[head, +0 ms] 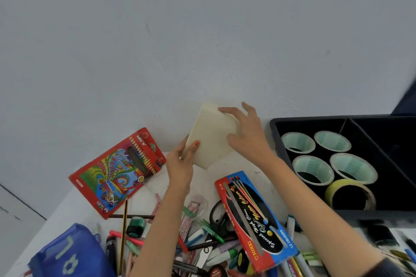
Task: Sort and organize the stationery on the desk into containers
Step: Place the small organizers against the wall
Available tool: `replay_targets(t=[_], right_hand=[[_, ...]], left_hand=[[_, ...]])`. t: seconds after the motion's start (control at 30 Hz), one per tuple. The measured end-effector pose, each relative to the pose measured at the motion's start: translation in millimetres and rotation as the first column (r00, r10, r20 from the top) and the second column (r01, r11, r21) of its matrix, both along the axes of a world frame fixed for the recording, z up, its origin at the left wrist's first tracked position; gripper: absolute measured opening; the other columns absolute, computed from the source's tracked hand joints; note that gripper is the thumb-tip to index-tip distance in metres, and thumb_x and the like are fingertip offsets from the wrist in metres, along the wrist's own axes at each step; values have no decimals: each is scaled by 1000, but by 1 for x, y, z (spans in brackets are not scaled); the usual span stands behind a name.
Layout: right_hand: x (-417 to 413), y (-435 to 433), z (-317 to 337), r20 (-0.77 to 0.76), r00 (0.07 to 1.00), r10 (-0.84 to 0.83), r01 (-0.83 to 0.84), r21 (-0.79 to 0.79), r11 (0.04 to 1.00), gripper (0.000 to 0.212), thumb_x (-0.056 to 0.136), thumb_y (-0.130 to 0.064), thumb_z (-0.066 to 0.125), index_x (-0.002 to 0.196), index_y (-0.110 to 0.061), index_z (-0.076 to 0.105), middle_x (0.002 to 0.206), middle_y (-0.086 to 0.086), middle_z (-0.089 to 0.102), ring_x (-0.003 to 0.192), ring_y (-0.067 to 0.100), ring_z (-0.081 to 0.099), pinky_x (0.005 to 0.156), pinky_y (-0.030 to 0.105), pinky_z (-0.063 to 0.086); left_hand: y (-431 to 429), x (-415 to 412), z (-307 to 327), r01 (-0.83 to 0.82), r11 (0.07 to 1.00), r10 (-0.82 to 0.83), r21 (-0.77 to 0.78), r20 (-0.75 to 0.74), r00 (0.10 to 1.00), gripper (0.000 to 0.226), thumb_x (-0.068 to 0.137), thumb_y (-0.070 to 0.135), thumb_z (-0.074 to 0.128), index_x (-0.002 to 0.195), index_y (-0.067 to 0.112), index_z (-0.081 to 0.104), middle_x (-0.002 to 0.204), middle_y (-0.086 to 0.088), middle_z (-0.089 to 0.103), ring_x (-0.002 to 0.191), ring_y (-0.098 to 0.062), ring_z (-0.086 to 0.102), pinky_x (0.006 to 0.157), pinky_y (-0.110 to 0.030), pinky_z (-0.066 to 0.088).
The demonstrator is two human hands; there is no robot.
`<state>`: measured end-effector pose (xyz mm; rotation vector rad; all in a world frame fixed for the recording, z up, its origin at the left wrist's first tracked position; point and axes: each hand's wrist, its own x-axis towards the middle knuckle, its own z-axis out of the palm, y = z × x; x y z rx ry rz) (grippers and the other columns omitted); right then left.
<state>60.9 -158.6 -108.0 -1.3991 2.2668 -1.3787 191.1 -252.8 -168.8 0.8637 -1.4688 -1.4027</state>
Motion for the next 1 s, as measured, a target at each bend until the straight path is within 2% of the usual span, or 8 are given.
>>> replay_targets(t=[0.23, 0.37, 0.43, 0.53, 0.6, 0.7, 0.83, 1.0], right_hand=[[-12, 18, 17, -73, 997, -3, -6, -125, 992, 75, 71, 8, 46, 129, -39, 49, 124, -11, 48, 110, 11, 31, 89, 30, 20], [-20, 19, 9, 153, 988, -17, 45, -177, 983, 76, 81, -7, 56, 145, -32, 25, 144, -2, 35, 131, 17, 32, 109, 36, 27], [-21, 21, 2, 329, 944, 29, 0, -87, 996, 68, 88, -15, 62, 145, -24, 26, 132, 0, 45, 120, 18, 48, 96, 33, 44], [-20, 22, -8, 273, 962, 18, 2, -74, 997, 20, 95, -22, 54, 111, -11, 59, 88, 3, 66, 75, 11, 63, 62, 18, 51], [-24, 20, -13, 84, 991, -105, 111, -68, 992, 31, 96, -16, 50, 66, -10, 54, 56, -3, 51, 48, 6, 44, 47, 15, 35], [-34, 23, -23, -21, 967, -256, 255, -26, 967, 44, 94, -11, 48, 51, -11, 38, 47, -2, 37, 43, 8, 31, 44, 21, 25], [-43, 29, -36, -123, 926, -358, 363, 27, 931, 41, 94, -12, 45, 53, -10, 38, 51, 2, 40, 48, 16, 36, 46, 28, 25], [-50, 40, -35, -293, 838, -461, 508, 109, 854, 36, 95, -17, 42, 60, -12, 44, 69, 0, 45, 60, 16, 43, 45, 26, 23]], left_hand=[[2, 12, 14, 112, 975, -94, 192, -98, 991, 27, 92, 23, 55, 114, 9, 60, 98, 2, 66, 90, -13, 61, 67, -29, 58], [6, 9, 14, 246, 865, -161, 437, -222, 962, 33, 93, 29, 50, 112, 3, 56, 111, -7, 61, 104, -28, 60, 68, -35, 57], [12, 4, 16, 325, 791, -208, 519, -273, 939, 46, 94, 36, 45, 120, 0, 52, 120, -18, 58, 104, -39, 61, 66, -34, 58], [21, -4, 20, 396, 733, -290, 554, -273, 917, 50, 96, 43, 36, 122, 3, 51, 111, -22, 64, 89, -40, 68, 61, -28, 57], [29, -9, 24, 360, 745, -385, 561, -79, 920, 52, 98, 48, 30, 122, 8, 53, 104, -16, 68, 89, -34, 69, 61, -29, 56], [41, -21, 22, 229, 910, -351, 344, 349, 869, 54, 98, 51, 25, 129, 14, 49, 115, -3, 59, 104, -21, 59, 78, -32, 50], [57, -38, 27, 300, 953, -301, 39, 237, 924, 30, 96, 48, 42, 107, 30, 62, 97, 15, 66, 91, 0, 61, 79, -24, 51], [57, -64, 12, 331, 916, -199, -226, 460, 865, 20, 88, 2, 46, 82, 1, 66, 66, -5, 61, 63, -20, 58, 68, -49, 54]])
